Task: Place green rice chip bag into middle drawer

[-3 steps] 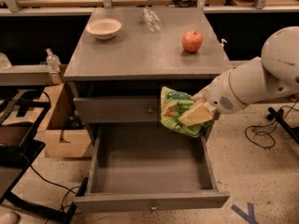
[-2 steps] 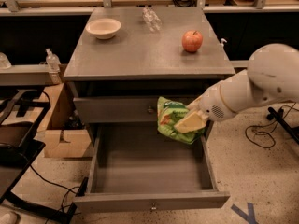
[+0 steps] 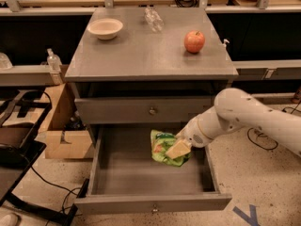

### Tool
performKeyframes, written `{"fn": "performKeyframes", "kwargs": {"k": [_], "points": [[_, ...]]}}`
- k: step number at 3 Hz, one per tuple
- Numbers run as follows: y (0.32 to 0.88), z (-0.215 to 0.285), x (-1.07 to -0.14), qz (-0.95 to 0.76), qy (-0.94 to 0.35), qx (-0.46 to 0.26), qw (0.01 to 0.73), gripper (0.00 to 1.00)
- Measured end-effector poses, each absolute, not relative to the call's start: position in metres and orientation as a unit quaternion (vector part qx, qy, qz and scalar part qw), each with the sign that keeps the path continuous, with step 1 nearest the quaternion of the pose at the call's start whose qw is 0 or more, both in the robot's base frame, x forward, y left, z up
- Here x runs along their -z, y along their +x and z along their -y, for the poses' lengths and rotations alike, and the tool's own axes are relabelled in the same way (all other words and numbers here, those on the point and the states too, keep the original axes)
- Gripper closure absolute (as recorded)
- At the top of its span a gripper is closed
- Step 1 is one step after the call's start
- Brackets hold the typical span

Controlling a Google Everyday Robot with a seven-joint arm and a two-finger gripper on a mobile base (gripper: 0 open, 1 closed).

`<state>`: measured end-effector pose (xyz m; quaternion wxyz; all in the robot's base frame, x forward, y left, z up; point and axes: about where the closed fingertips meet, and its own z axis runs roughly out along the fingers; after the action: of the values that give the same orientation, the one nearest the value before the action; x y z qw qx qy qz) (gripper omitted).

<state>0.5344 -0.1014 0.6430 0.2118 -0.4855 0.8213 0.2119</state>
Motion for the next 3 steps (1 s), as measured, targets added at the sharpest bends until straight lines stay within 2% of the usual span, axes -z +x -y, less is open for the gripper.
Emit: {"fn": "performKeyframes", "kwargs": {"k": [2, 3], "points": [[0.578, 0.049, -0.545, -0.807, -0.506, -0.239, 0.189, 0.97], [0.575, 0.052, -0.548, -0.808, -0.505, -0.238, 0.189, 0.74]]}}
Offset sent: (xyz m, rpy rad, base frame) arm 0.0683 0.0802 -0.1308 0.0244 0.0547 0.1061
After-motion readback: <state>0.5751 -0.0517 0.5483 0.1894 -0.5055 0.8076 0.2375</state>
